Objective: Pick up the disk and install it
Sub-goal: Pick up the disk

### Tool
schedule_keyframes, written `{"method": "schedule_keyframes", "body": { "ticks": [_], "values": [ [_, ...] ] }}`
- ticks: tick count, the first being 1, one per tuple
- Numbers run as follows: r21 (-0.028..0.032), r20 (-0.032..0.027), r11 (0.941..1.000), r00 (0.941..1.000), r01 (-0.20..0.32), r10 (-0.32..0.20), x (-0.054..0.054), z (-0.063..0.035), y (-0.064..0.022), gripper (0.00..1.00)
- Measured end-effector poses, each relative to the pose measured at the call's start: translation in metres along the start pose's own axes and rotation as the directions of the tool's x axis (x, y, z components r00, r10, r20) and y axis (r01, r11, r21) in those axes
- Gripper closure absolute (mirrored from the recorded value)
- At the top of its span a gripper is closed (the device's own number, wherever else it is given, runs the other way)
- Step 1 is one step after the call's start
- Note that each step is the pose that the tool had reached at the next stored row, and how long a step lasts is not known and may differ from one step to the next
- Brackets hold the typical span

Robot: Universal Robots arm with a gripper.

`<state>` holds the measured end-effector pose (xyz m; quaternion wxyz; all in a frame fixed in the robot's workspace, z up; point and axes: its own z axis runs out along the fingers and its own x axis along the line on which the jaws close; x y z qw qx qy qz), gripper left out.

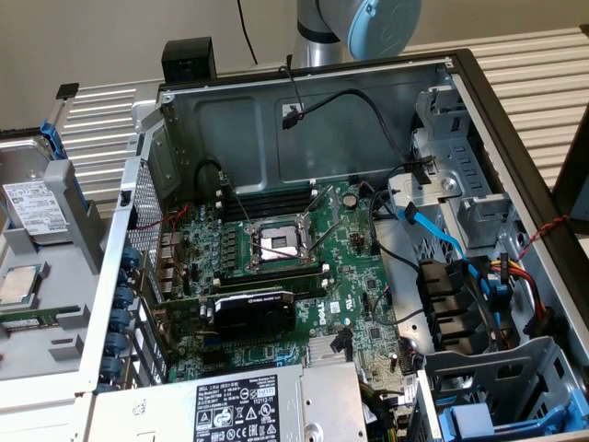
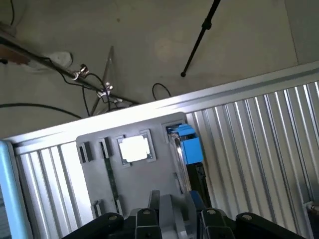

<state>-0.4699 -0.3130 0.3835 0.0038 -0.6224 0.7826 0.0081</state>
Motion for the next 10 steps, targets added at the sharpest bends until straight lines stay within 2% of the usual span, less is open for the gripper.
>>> {"method": "schedule_keyframes", "body": {
  "ticks": [4, 10],
  "values": [
    [-0.0012, -0.0005, 0.9974, 0.9974, 0.072, -0.072, 0.0000, 0.0000, 0.0000, 0.64],
    [-0.0030, -0.0012, 0.9862, 0.9862, 0.166, -0.166, -0.0009, -0.0001, 0.0001, 0.64]
  ]
}}
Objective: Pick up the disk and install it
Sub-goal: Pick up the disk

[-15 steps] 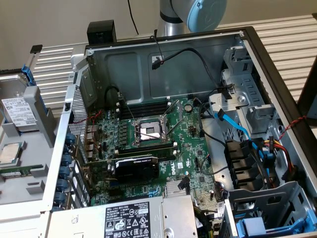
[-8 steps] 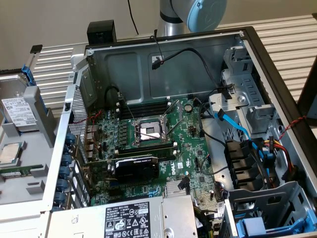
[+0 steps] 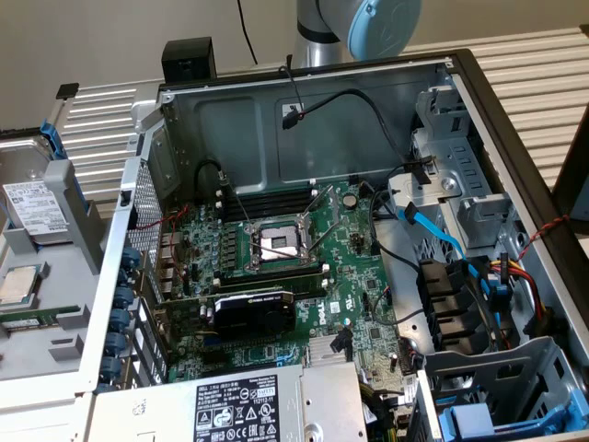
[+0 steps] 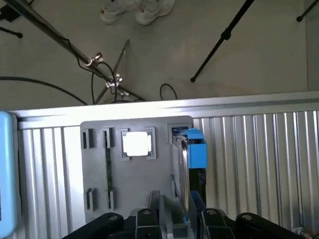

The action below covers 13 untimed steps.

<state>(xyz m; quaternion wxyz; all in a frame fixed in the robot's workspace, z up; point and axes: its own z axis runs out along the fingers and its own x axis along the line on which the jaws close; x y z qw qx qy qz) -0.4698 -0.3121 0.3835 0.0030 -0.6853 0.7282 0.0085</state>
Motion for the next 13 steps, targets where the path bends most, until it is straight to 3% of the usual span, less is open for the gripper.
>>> {"method": "schedule_keyframes", "body": {
  "ticks": [3, 5, 13],
  "values": [
    [-0.0003, -0.0001, 0.9997, 0.9997, 0.023, -0.023, -0.002, 0.0001, 0.0002, 0.62],
    [-0.0005, -0.0003, 0.9993, 0.9993, 0.036, -0.036, -0.004, 0.0002, 0.0003, 0.49],
    [-0.0010, -0.0006, 0.9964, 0.9964, 0.085, -0.085, -0.017, 0.0011, 0.0015, 0.49]
  ]
}}
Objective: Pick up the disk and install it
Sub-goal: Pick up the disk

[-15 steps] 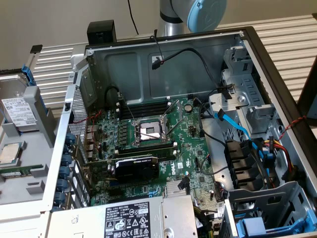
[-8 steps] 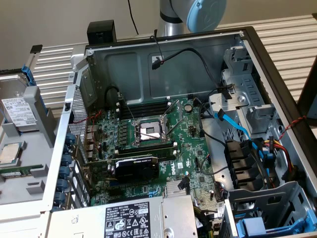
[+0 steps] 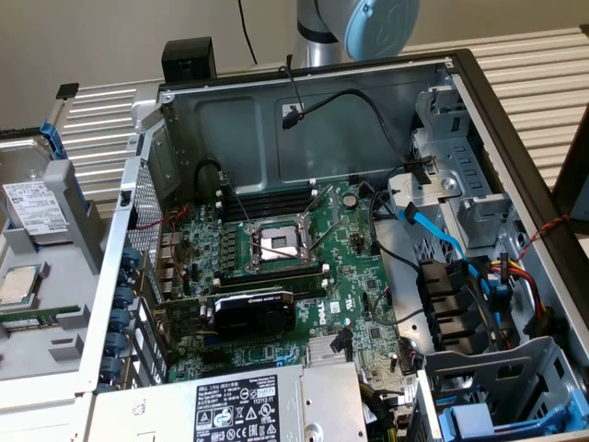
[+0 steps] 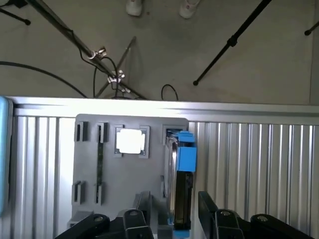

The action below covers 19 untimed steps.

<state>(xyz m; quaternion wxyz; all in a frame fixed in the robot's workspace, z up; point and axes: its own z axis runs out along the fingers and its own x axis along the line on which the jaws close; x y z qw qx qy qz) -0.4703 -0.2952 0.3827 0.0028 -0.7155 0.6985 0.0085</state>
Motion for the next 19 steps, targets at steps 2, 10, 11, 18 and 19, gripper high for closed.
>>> {"method": "schedule_keyframes", "body": {
  "ticks": [2, 10, 11, 18, 19],
  "values": [
    [-0.0001, 0.0000, 1.0000, 1.0000, 0.007, -0.007, -0.003, 0.0002, 0.0011, 0.49],
    [-0.0001, -0.0003, 0.9996, 0.9996, 0.027, -0.027, -0.008, 0.0080, 0.0122, 0.35],
    [-0.0005, -0.0004, 0.9996, 0.9996, 0.028, -0.028, -0.009, 0.0098, 0.0121, 0.35],
    [-0.0141, -0.0086, 0.9995, 0.9995, 0.029, -0.029, -0.017, 0.0171, 0.0119, 0.35],
    [-0.0150, -0.0163, 0.9995, 0.9994, 0.029, -0.029, -0.019, 0.0177, 0.0119, 0.35]
  ]
}}
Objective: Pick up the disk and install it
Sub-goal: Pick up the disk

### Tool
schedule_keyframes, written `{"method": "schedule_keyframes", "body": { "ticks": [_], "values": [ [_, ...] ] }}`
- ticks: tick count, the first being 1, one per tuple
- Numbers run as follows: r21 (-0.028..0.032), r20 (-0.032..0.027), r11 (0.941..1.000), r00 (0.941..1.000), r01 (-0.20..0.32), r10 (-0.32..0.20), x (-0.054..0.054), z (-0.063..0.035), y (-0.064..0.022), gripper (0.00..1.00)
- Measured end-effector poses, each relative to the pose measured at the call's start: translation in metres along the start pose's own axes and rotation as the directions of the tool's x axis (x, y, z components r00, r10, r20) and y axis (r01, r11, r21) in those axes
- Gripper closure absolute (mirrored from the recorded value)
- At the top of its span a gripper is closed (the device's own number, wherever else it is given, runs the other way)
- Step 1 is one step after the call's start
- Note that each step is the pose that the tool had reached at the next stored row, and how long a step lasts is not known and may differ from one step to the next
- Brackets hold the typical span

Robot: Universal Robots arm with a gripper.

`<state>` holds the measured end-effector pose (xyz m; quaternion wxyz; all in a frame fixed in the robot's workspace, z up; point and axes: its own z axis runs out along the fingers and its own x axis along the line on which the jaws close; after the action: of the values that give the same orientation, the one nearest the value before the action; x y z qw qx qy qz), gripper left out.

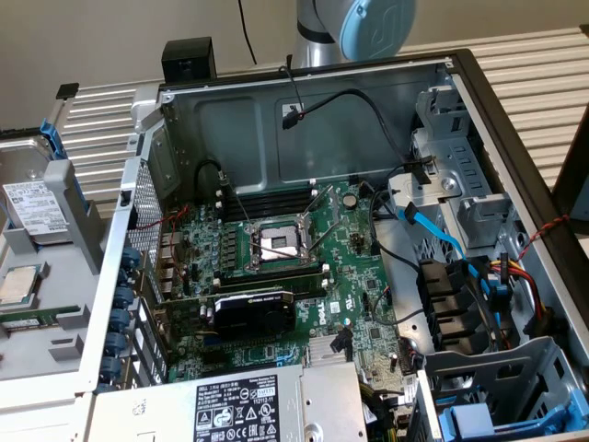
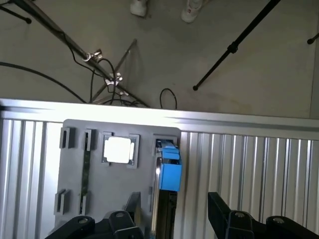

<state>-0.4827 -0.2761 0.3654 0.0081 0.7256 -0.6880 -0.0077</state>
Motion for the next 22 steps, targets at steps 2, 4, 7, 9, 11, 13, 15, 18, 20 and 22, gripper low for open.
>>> {"method": "schedule_keyframes", "body": {
  "ticks": [2, 4, 7, 9, 11, 13, 15, 18, 20, 22],
  "values": [
    [-0.0014, -0.0176, 1.0000, 0.9998, 0.000, 0.000, -0.003, 0.0011, -0.0001, 0.35],
    [-0.0028, -0.0387, 1.0000, 0.9993, -0.001, 0.001, -0.004, 0.0021, -0.0002, 0.35],
    [-0.0032, -0.0480, 1.0000, 0.9988, -0.001, 0.001, -0.004, 0.0042, 0.0004, 0.35],
    [-0.0040, -0.0592, 1.0000, 0.9982, -0.001, 0.001, -0.004, 0.0057, 0.0019, 0.35],
    [-0.0005, -0.0700, 1.0000, 0.9975, -0.002, 0.002, -0.004, 0.0068, 0.0051, 0.35],
    [0.0142, -0.0750, 0.9999, 0.9972, -0.002, 0.003, -0.004, 0.0078, 0.0094, 0.35],
    [0.0422, -0.0770, 0.9991, 0.9970, -0.002, 0.005, -0.005, 0.0084, 0.0132, 0.35],
    [0.0626, -0.0774, 0.9980, 0.9970, -0.002, 0.007, -0.005, 0.0111, 0.0195, 0.35],
    [0.0648, -0.0754, 0.9979, 0.9971, -0.002, 0.007, -0.004, 0.0146, 0.0204, 0.35],
    [0.0649, -0.0676, 0.9979, 0.9977, -0.002, 0.007, -0.003, 0.0171, 0.0206, 0.35]
  ]
}}
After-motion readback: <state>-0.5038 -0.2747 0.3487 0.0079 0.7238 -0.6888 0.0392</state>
